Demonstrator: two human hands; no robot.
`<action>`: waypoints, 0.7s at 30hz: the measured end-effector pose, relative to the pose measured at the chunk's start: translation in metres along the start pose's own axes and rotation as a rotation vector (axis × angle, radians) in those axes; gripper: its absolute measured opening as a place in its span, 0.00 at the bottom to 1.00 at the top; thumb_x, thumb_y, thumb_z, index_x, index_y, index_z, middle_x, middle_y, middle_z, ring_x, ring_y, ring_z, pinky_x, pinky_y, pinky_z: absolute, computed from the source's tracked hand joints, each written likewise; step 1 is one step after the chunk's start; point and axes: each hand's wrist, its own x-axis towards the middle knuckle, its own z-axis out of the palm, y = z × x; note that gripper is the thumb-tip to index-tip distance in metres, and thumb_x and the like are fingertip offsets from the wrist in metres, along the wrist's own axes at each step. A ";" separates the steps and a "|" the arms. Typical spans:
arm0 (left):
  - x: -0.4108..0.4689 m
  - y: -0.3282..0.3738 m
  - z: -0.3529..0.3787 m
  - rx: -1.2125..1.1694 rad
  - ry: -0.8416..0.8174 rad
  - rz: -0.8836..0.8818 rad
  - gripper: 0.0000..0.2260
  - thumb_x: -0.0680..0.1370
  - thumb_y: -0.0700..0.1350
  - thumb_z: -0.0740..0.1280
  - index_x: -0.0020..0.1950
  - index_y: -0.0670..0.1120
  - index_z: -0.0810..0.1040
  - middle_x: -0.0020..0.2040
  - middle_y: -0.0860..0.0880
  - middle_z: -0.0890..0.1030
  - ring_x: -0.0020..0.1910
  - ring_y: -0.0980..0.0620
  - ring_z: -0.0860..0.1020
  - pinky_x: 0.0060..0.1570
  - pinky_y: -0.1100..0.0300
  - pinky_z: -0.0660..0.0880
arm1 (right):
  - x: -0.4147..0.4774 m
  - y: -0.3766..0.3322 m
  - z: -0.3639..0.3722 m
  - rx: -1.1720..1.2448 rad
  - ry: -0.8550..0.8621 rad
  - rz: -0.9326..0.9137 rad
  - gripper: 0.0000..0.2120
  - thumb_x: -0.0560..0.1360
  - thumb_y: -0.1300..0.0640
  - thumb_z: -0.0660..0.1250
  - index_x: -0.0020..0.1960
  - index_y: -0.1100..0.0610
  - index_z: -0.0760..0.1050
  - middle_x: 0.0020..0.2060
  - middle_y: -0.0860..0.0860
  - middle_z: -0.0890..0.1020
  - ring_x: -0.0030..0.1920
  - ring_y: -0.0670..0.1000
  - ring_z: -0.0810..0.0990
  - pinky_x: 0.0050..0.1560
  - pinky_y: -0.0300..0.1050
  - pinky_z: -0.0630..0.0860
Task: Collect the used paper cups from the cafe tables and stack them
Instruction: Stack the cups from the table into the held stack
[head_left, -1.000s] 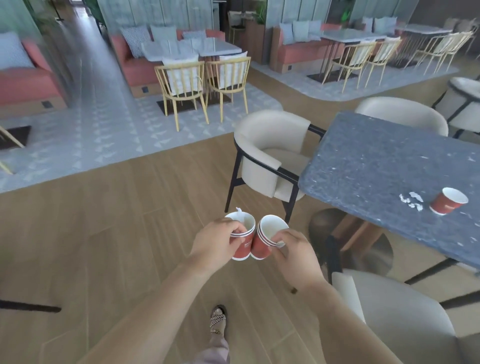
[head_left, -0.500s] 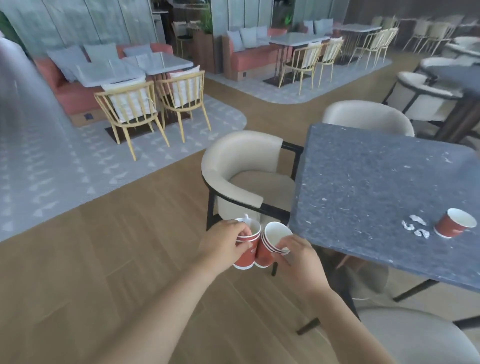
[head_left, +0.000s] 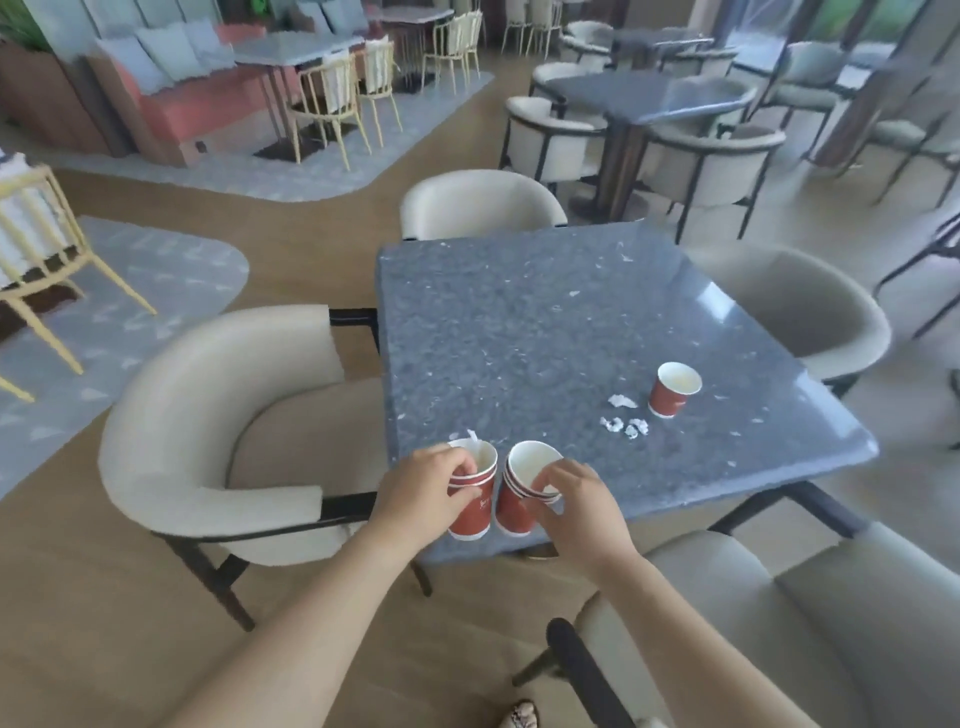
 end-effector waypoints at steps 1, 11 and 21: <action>0.019 0.004 0.005 0.011 -0.011 0.028 0.07 0.70 0.48 0.72 0.40 0.55 0.74 0.42 0.57 0.77 0.46 0.52 0.77 0.46 0.53 0.75 | 0.011 0.009 -0.005 -0.010 0.007 0.010 0.05 0.69 0.57 0.71 0.44 0.55 0.77 0.47 0.49 0.79 0.51 0.52 0.74 0.45 0.45 0.71; 0.137 0.029 0.043 0.131 -0.100 0.210 0.03 0.73 0.44 0.65 0.45 0.51 0.75 0.49 0.55 0.79 0.51 0.51 0.76 0.45 0.57 0.73 | 0.085 0.071 -0.022 -0.065 0.036 0.173 0.04 0.69 0.61 0.68 0.43 0.57 0.78 0.50 0.50 0.79 0.53 0.53 0.74 0.46 0.45 0.72; 0.192 0.015 0.072 0.260 -0.318 0.201 0.02 0.73 0.48 0.67 0.44 0.53 0.75 0.49 0.55 0.80 0.50 0.51 0.78 0.42 0.58 0.70 | 0.114 0.093 0.001 -0.189 -0.108 0.281 0.07 0.74 0.55 0.64 0.47 0.58 0.76 0.55 0.50 0.75 0.57 0.53 0.70 0.45 0.47 0.75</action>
